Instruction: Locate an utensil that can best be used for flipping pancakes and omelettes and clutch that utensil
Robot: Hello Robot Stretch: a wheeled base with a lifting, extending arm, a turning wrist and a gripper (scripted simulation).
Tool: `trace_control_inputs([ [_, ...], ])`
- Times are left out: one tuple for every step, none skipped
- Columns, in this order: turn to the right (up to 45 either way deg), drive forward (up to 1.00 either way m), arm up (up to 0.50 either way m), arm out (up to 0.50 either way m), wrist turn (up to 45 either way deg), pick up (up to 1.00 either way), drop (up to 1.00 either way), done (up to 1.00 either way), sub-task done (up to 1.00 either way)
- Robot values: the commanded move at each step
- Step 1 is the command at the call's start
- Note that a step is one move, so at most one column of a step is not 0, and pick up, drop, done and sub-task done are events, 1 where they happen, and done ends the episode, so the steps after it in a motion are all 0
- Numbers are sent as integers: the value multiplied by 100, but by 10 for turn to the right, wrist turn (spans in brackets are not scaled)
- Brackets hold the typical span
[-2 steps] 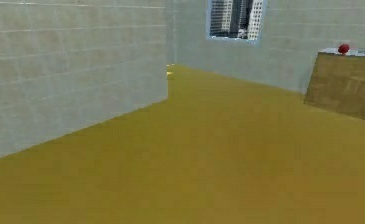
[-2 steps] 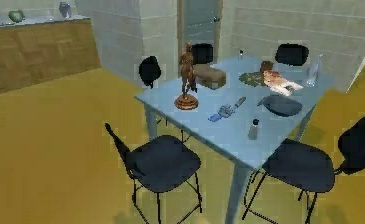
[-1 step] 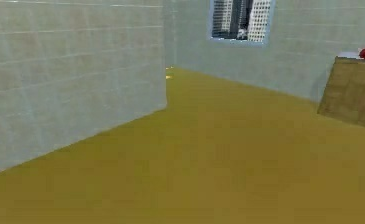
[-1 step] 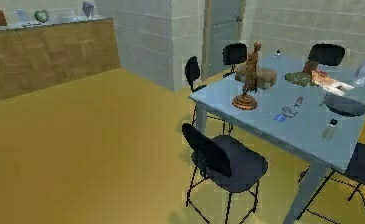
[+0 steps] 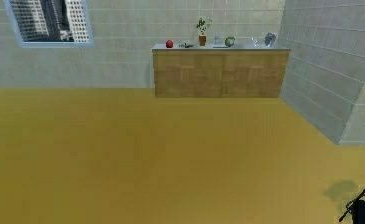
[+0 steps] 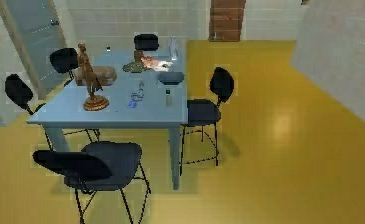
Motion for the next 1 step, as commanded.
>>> trace_control_inputs([
  [0, 85, 0, 0, 0, 0, 0, 0, 0],
])
